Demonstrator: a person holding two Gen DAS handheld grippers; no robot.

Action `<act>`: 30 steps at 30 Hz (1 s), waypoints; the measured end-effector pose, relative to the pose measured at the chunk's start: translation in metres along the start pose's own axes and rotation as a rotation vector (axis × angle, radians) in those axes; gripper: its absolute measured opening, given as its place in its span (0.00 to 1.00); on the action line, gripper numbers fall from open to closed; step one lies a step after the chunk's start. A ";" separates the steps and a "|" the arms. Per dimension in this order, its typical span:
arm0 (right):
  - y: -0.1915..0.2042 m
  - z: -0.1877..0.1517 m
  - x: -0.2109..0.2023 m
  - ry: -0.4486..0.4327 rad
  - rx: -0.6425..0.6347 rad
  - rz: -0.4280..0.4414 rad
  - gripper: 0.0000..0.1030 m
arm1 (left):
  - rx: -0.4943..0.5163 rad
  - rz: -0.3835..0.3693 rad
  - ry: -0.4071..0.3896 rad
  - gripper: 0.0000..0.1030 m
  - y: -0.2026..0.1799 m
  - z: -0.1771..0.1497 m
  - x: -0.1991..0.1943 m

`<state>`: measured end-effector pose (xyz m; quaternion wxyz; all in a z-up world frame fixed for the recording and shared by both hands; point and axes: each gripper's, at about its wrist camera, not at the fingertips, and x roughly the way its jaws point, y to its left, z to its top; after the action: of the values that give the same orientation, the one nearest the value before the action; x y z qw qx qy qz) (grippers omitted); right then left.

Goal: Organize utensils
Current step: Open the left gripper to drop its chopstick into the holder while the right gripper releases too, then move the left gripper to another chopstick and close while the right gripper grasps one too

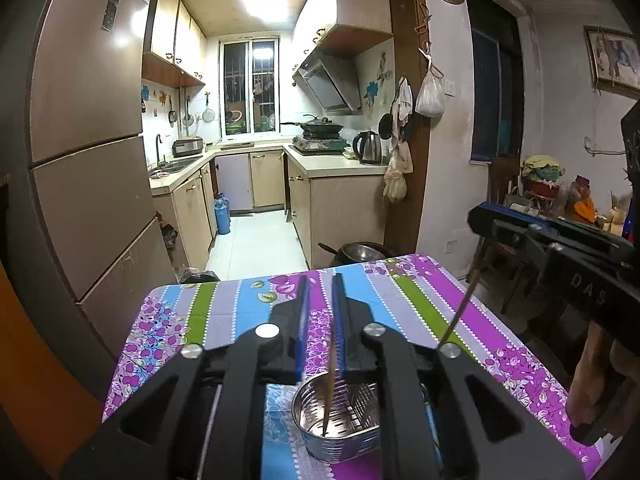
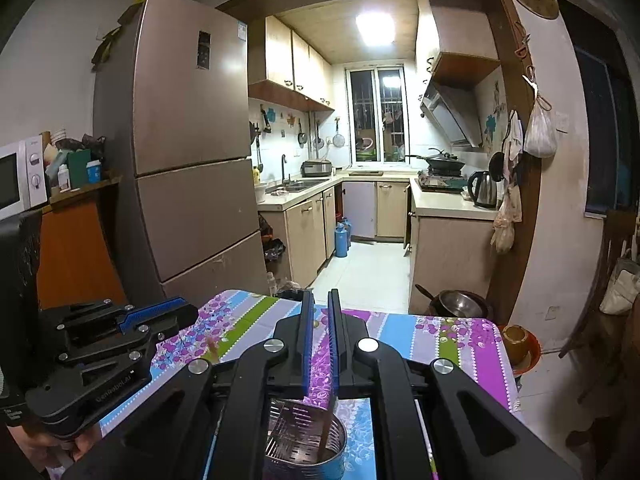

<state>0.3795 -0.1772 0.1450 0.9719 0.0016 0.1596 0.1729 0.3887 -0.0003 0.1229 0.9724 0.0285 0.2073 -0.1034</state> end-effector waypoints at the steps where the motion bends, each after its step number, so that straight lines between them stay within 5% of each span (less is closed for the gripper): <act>1: -0.001 0.000 -0.002 -0.004 0.004 -0.003 0.08 | -0.004 0.002 -0.002 0.15 0.001 0.000 -0.001; 5: -0.011 -0.002 -0.016 -0.027 0.026 -0.007 0.16 | -0.019 0.002 -0.021 0.23 0.009 -0.002 -0.015; 9: -0.014 -0.017 -0.062 -0.075 0.039 0.019 0.21 | -0.005 -0.006 -0.104 0.48 0.021 -0.024 -0.070; 15: -0.014 -0.112 -0.148 -0.108 0.024 0.069 0.36 | 0.074 0.040 -0.185 0.67 0.046 -0.132 -0.171; 22: -0.006 -0.253 -0.193 0.000 0.145 0.047 0.38 | 0.020 0.060 -0.001 0.67 0.070 -0.259 -0.203; 27: 0.032 -0.302 -0.224 0.004 0.147 0.049 0.38 | 0.003 -0.004 0.002 0.66 0.046 -0.312 -0.229; 30: 0.051 -0.319 -0.233 0.016 0.127 0.049 0.38 | 0.027 -0.026 0.026 0.46 0.034 -0.331 -0.225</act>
<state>0.0559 -0.2249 -0.0827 0.9640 0.0660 0.1781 0.1863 0.0636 0.1080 -0.0862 0.9677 0.0405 0.2190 -0.1186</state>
